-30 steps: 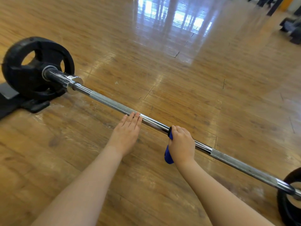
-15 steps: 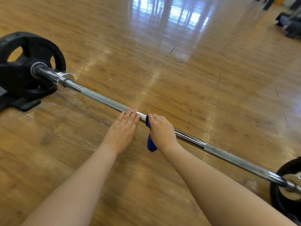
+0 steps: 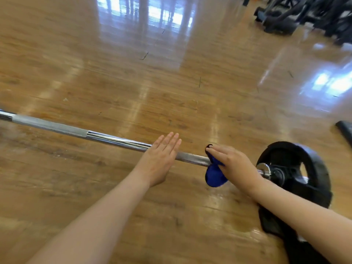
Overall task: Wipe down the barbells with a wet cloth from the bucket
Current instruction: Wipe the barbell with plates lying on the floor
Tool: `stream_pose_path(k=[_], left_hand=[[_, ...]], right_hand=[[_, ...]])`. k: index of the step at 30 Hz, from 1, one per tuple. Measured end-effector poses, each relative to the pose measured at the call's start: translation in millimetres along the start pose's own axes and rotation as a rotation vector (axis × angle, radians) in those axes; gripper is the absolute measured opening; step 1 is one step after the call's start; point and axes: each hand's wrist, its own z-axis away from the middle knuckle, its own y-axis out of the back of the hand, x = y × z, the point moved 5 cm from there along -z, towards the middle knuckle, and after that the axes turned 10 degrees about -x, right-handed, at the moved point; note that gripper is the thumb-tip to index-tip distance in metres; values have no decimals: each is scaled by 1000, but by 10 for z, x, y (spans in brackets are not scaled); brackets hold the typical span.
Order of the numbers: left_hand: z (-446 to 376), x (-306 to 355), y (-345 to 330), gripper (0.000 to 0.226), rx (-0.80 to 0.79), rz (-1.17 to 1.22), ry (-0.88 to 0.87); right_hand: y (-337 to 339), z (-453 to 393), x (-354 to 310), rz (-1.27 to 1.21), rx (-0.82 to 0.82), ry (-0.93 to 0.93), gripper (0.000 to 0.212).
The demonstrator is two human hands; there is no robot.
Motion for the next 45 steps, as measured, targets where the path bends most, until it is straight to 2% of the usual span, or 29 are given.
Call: stream_pose_path(k=[3,5,7,12,17,20,24,28,33,36,39,42,45], left_hand=[[-128,415,110,81,-41,30,-44],[-194,692,62,76,-115,27,-103],[-278,914,29,74,-136,51,-117],[-435,1206,122,80,-205,253,9],[-561,1414,202,77,-208,273,26],[-578,1438,133,76,-219,287,60],[-570,1459,45,72,-160,234,23],[-576,1469,58,70,-124,274,36],[-582,1425,54,76,21,251,28],[-593,1490,-26,73,12,220,11],[-609,1492,-55,78,-46,229,47],[-610,1475,-69,84,1,268,17],[-617,1469,-69,85,26,250,20]], right_hand=[[125,681,519,-137,156,-293,56],[-1,1010,741,-249,192,-476,50],[-237,1164,840,-287,184,-557,49],[-508,901,855,-115,172,-465,59],[-750,646,709,-9,64,-344,69],[-791,838,848,53,33,-383,75],[-784,741,757,-14,132,-433,70],[-806,640,659,-24,147,-315,66],[-810,865,820,38,121,-462,73],[-776,653,701,-1,167,-436,71],[-818,698,684,33,97,-380,76],[-835,967,778,66,70,-456,81],[-855,843,732,90,63,-484,73]])
